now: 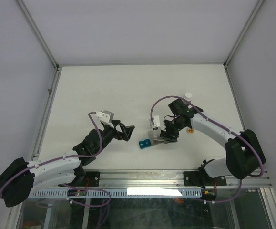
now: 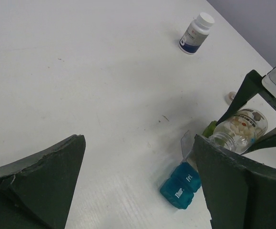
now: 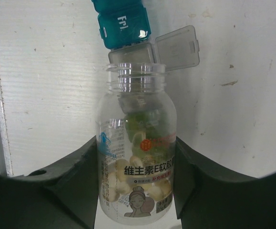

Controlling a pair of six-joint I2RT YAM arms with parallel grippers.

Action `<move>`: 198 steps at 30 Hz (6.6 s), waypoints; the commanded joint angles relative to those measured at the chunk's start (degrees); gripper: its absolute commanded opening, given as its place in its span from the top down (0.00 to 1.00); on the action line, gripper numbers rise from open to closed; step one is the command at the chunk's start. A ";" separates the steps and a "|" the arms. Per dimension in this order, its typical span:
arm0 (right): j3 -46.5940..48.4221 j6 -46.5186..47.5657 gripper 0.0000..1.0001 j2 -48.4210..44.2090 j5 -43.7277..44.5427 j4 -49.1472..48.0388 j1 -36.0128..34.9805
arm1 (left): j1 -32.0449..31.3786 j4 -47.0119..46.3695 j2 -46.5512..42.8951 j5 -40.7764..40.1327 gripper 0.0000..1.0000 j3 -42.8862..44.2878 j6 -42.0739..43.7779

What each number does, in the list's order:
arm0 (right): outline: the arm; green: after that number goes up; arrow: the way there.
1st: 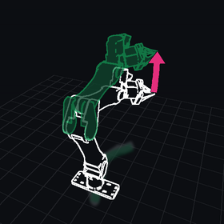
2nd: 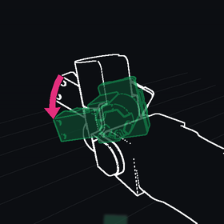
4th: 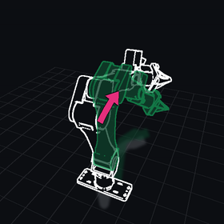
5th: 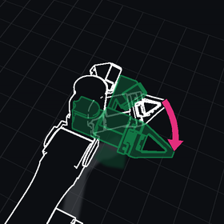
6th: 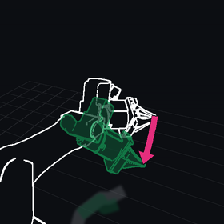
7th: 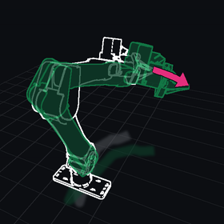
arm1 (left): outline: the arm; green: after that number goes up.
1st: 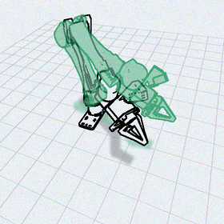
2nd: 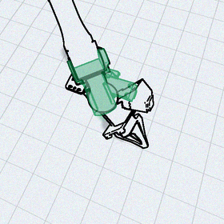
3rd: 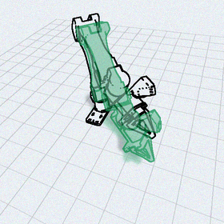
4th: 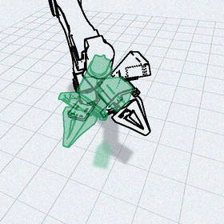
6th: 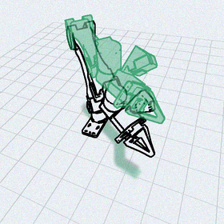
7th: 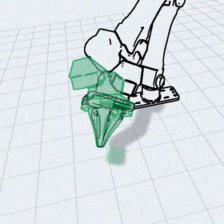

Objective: Sort the pills into containers

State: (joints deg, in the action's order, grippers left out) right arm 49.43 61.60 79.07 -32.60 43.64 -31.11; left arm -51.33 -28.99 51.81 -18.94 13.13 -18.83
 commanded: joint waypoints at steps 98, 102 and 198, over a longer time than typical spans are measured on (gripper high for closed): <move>12.86 -6.05 0.87 11.00 31.63 9.44 -18.89 | 5.80 -4.49 -1.03 8.48 0.01 -3.91 -5.66; 13.38 -6.03 0.87 11.40 31.81 9.73 -18.98 | 5.88 -4.54 -1.10 8.55 0.01 -3.98 -5.66; -8.44 -51.01 0.83 -33.28 -29.01 -40.12 19.55 | -10.90 -47.13 29.60 9.96 0.05 19.68 -20.19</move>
State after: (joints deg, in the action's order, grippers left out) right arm 41.21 13.43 46.57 -59.22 8.62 -11.97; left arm -61.19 -69.65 79.88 -6.55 29.26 -40.12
